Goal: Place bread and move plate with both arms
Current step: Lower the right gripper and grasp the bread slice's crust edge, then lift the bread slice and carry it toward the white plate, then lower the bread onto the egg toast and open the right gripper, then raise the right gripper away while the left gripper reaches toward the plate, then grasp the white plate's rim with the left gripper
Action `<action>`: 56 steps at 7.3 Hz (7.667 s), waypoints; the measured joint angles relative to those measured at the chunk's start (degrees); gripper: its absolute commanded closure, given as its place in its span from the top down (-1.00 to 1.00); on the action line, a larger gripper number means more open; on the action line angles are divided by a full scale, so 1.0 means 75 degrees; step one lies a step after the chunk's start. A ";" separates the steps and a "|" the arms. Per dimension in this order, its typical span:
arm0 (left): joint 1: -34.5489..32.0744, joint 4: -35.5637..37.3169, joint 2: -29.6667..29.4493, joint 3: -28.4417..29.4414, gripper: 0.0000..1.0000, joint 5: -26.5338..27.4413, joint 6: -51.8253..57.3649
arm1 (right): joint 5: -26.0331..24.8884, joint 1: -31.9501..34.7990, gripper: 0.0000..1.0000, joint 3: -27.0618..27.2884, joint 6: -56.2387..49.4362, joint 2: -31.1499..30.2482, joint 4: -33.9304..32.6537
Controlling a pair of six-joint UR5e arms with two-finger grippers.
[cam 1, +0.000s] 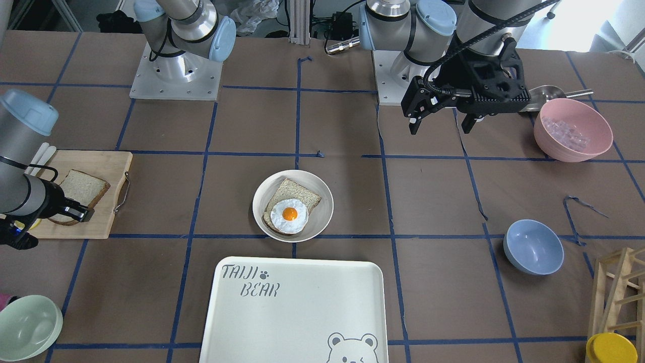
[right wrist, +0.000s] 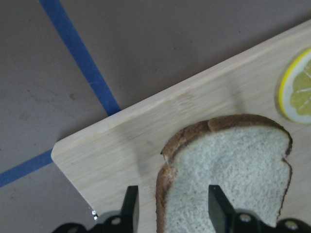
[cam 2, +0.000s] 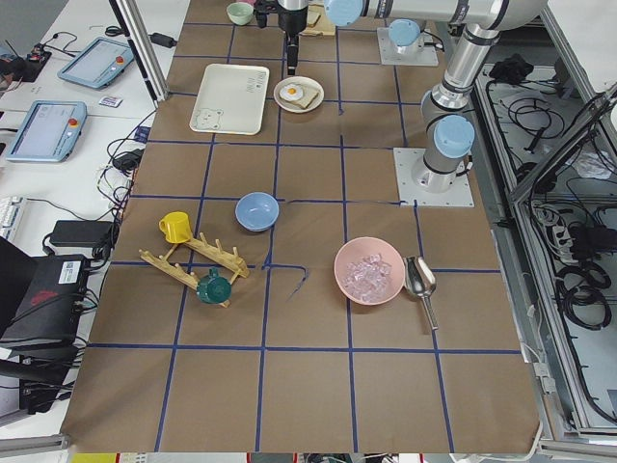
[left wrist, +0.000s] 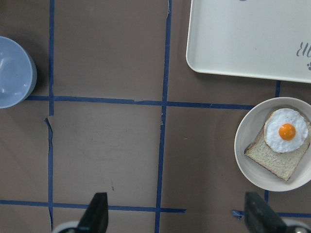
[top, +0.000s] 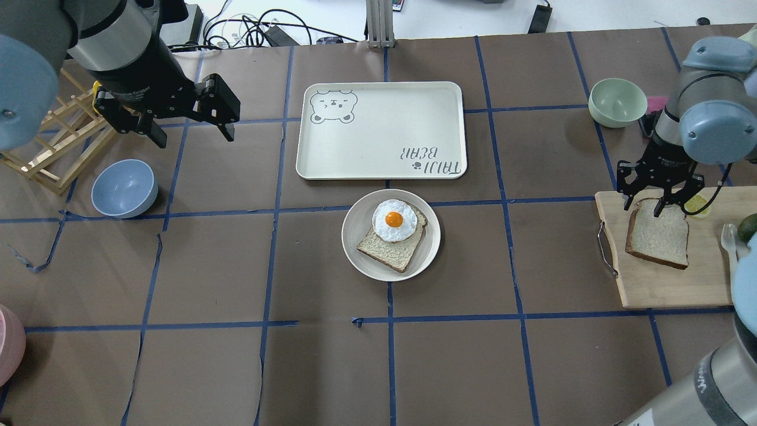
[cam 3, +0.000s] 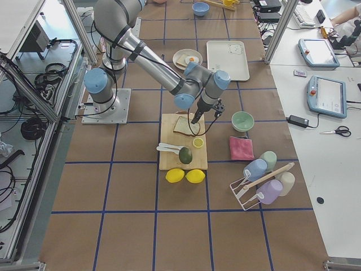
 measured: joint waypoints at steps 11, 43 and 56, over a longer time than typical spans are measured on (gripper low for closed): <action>0.0251 -0.0102 0.0323 0.0218 1.00 -0.0065 0.0000 | 0.0370 0.0013 -1.00 -0.0321 -0.0094 -0.0192 0.0593; 0.0101 -0.1011 -0.0723 0.0871 1.00 0.0100 0.0031 | 0.1355 0.3981 1.00 -0.2023 0.0959 -0.2011 0.2688; -0.1336 0.5345 -0.1883 -0.3829 0.66 -0.1258 -0.2532 | 0.0865 0.3528 1.00 -0.1995 0.0534 -0.2739 0.2802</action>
